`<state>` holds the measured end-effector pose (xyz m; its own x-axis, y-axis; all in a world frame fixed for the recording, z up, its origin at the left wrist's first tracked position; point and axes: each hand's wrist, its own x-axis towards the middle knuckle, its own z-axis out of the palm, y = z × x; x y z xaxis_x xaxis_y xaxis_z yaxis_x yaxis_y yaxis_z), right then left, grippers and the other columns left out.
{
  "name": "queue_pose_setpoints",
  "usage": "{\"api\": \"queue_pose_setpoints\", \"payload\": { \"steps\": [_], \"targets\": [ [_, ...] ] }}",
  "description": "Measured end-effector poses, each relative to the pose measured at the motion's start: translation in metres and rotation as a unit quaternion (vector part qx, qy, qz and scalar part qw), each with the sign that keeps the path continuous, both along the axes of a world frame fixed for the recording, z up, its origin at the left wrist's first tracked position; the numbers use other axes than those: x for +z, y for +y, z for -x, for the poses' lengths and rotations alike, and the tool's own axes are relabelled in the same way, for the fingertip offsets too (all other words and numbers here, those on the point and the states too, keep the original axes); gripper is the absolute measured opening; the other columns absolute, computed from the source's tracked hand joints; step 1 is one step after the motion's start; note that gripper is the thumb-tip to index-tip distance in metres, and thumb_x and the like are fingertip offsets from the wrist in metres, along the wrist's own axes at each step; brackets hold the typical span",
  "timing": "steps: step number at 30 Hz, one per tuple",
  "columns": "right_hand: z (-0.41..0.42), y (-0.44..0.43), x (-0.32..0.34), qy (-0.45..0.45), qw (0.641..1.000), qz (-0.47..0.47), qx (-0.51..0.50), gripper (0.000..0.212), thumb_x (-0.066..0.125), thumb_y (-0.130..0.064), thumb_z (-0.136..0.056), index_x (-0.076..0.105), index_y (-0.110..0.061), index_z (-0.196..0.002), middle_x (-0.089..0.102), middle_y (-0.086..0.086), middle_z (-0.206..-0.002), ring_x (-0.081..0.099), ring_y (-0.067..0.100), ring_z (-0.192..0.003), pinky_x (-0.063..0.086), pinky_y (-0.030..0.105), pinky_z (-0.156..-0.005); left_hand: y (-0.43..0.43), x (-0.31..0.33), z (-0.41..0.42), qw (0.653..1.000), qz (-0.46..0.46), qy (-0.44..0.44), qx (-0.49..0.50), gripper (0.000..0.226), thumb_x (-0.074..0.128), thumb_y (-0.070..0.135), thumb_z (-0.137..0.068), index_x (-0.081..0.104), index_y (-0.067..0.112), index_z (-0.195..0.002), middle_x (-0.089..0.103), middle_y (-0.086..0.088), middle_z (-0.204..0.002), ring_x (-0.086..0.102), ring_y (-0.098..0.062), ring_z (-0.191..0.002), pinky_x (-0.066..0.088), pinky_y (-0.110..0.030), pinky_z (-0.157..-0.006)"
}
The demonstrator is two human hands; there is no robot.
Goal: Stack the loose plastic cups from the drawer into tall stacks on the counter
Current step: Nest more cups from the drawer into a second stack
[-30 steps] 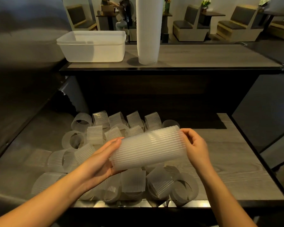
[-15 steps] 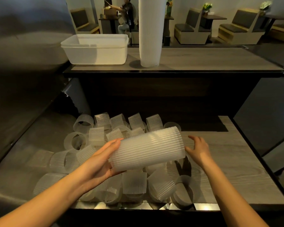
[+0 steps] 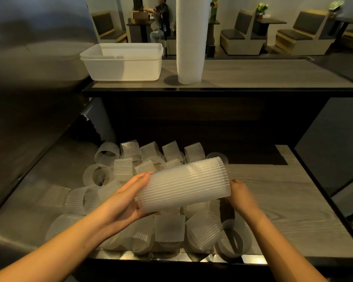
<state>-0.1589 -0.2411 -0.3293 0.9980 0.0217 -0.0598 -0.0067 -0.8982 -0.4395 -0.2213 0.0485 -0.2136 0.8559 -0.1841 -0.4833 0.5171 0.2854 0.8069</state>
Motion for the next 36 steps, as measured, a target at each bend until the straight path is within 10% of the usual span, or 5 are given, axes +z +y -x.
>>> {"api": "queue_pose_setpoints", "payload": {
  "steps": [15,27,36],
  "targets": [
    [0.003,-0.004,0.006,-0.042,0.999,0.03,0.007,0.015,0.053,-0.021,-0.091,0.06,-0.015,-0.103,0.06,0.005,-0.107,0.057,0.016,-0.094,0.042,0.02,-0.075,0.0,-0.002,-0.004,1.0,0.002,0.001,0.006,0.049,0.06,0.033,-0.073,0.061,0.017,-0.118,0.055,-0.013,-0.128,0.053,-0.032,-0.117,0.046,-0.047,-0.096],
    [0.018,-0.013,0.066,-0.049,0.985,-0.144,-0.087,0.02,0.053,-0.02,-0.09,0.059,-0.019,-0.109,0.057,-0.008,-0.095,0.051,0.002,-0.08,0.037,0.011,-0.063,-0.003,0.002,-0.001,1.0,0.006,-0.003,0.0,0.042,0.059,0.032,-0.072,0.064,0.017,-0.111,0.058,-0.012,-0.122,0.055,-0.031,-0.114,0.049,-0.045,-0.091],
    [0.054,-0.024,0.121,-0.129,0.873,-0.463,-0.087,0.014,0.056,-0.012,-0.087,0.063,-0.023,-0.09,0.069,-0.001,-0.081,0.058,0.005,-0.063,0.045,0.013,-0.051,0.001,0.002,0.001,1.0,0.01,-0.011,0.002,0.036,0.061,0.032,-0.072,0.068,0.019,-0.104,0.06,-0.011,-0.119,0.057,-0.031,-0.112,0.052,-0.043,-0.087]
  ]
}}
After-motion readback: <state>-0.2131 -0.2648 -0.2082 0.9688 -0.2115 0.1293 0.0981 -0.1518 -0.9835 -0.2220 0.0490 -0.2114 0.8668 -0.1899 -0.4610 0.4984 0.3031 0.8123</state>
